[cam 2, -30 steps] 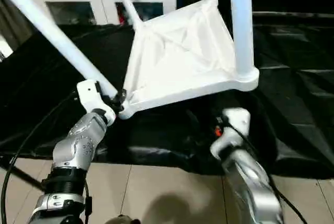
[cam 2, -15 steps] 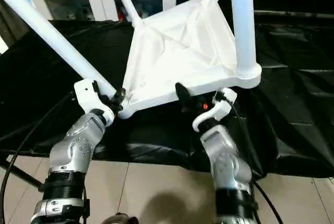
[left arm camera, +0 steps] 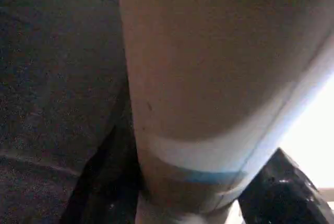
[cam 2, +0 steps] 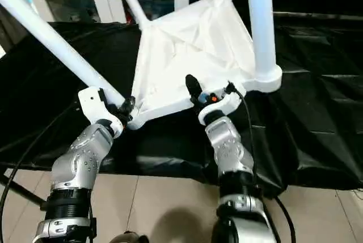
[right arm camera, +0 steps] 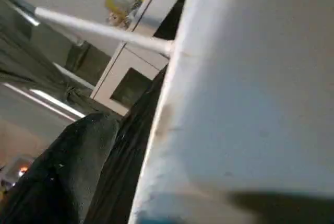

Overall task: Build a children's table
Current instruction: Flip table

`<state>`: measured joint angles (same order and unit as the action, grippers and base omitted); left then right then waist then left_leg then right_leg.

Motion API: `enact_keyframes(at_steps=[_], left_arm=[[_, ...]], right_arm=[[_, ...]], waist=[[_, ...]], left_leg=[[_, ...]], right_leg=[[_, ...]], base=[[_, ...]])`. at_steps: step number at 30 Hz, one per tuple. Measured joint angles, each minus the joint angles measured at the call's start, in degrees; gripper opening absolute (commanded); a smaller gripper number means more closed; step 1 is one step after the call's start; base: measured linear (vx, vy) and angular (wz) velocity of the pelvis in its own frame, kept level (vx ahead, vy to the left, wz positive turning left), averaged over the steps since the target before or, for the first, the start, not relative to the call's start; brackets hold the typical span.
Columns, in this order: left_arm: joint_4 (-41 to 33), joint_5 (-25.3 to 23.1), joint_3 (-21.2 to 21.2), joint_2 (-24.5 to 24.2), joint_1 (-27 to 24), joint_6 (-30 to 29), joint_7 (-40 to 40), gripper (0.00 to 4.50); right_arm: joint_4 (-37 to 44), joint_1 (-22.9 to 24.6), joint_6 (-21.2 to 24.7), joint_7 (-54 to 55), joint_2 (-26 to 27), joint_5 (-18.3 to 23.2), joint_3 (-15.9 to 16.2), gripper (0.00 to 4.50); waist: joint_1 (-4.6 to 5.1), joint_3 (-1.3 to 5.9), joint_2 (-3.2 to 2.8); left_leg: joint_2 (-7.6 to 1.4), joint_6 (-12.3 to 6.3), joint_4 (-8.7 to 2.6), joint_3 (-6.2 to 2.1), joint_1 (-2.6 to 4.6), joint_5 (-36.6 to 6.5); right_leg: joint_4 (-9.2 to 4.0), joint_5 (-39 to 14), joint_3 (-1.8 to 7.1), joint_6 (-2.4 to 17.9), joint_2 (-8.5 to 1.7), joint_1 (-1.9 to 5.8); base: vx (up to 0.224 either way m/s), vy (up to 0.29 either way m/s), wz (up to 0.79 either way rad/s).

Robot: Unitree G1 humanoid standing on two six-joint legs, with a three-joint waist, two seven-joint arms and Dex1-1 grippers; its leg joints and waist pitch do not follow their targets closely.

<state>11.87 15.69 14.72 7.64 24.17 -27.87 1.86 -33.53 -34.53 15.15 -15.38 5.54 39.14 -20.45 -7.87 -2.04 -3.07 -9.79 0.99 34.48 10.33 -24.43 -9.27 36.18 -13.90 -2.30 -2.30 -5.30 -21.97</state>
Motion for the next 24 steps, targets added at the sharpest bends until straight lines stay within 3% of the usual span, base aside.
enact_keyframes(at_steps=[7, 21, 24], left_arm=[[-1.97, 0.00, 0.03, 0.21, -1.05, -0.42, -0.25, 2.12], [-1.86, -0.02, -0.23, 0.04, -1.05, -0.47, -0.24, 2.12], [-1.97, 1.11, -0.15, 0.07, -1.03, -1.30, 0.36, 2.82]], right_arm=[[-4.51, -2.32, -0.31, -0.05, -0.24, 0.92, -1.77, 3.57], [-7.61, -4.24, -0.71, -0.77, -0.70, 0.96, -2.77, 2.42], [-7.78, -4.36, -0.88, -0.49, -0.93, 0.86, -3.14, 2.24]], waist=[[0.04, -0.08, 0.52], [0.01, -0.07, 0.53], [-0.15, -0.07, 0.53]], left_leg=[[-0.03, 0.00, 0.00, 0.04, 0.00, 0.00], [-0.03, 0.00, 0.02, 0.06, 0.02, 0.00], [-0.03, 0.00, 0.02, 0.06, 0.02, 0.00]], right_leg=[[-0.01, 0.00, -0.01, 0.00, 0.00, 0.00], [0.00, 0.05, 0.01, 0.00, 0.00, 0.00], [0.01, 0.05, 0.00, 0.00, 0.00, 0.01]], base=[[0.000, 0.000, 0.00], [0.000, 0.000, 0.00], [0.000, 0.000, 0.00]])
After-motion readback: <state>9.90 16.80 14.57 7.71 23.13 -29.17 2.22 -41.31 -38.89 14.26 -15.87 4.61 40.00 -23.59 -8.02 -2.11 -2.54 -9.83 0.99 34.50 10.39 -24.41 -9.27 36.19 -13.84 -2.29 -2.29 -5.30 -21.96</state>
